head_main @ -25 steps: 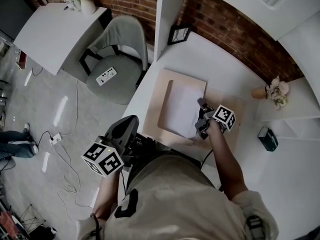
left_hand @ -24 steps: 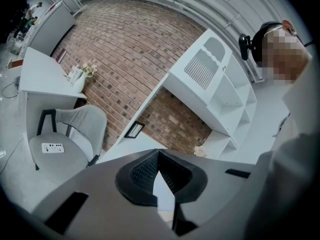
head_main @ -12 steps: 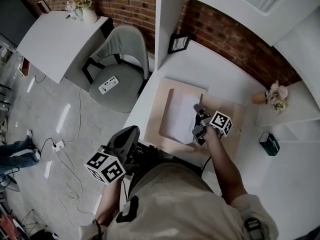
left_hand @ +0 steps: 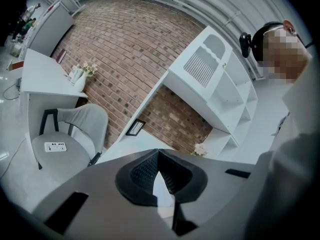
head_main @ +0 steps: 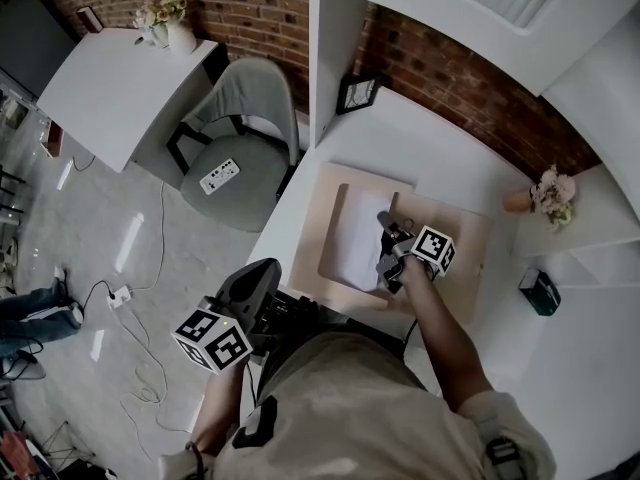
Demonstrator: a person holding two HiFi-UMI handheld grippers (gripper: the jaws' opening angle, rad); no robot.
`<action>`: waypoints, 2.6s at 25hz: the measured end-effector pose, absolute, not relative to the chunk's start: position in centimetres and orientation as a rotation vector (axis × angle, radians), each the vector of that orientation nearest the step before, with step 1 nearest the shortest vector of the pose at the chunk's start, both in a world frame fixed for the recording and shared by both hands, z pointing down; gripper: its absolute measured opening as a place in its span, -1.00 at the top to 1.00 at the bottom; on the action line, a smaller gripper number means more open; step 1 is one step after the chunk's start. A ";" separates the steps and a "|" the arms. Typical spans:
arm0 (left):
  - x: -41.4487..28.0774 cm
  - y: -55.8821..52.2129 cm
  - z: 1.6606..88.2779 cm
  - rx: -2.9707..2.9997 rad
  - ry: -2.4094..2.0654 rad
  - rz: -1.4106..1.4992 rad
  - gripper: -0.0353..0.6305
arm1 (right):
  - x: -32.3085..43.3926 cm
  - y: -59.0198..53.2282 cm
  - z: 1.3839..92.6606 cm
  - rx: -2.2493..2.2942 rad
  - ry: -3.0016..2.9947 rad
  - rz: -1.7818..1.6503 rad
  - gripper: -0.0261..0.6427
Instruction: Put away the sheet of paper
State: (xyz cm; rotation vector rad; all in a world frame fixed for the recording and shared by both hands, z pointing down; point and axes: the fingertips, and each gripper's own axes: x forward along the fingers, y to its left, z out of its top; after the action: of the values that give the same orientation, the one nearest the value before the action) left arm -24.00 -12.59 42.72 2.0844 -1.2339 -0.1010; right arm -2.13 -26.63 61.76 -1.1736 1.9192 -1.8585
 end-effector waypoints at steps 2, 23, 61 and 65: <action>-24.0 -12.5 42.7 2.086 -1.232 -0.102 0.84 | -2.3 -26.6 61.6 -1.168 1.923 -1.857 0.84; -23.2 -11.8 43.4 2.073 -1.202 -0.095 0.84 | -1.8 -26.5 63.4 -1.383 2.173 -1.878 0.84; -23.6 -11.9 44.0 2.032 -1.217 -0.116 0.84 | -2.1 -26.6 64.1 -1.394 2.171 -1.961 0.84; -23.5 -11.4 44.3 2.033 -1.208 -0.103 0.84 | -2.3 -26.9 64.0 -1.458 2.303 -1.889 0.84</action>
State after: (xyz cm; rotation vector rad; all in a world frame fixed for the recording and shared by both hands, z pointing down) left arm -23.54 -11.39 44.29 2.0325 -1.2081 -0.1029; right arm -2.34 -26.90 64.00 -1.4577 2.3030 -1.8895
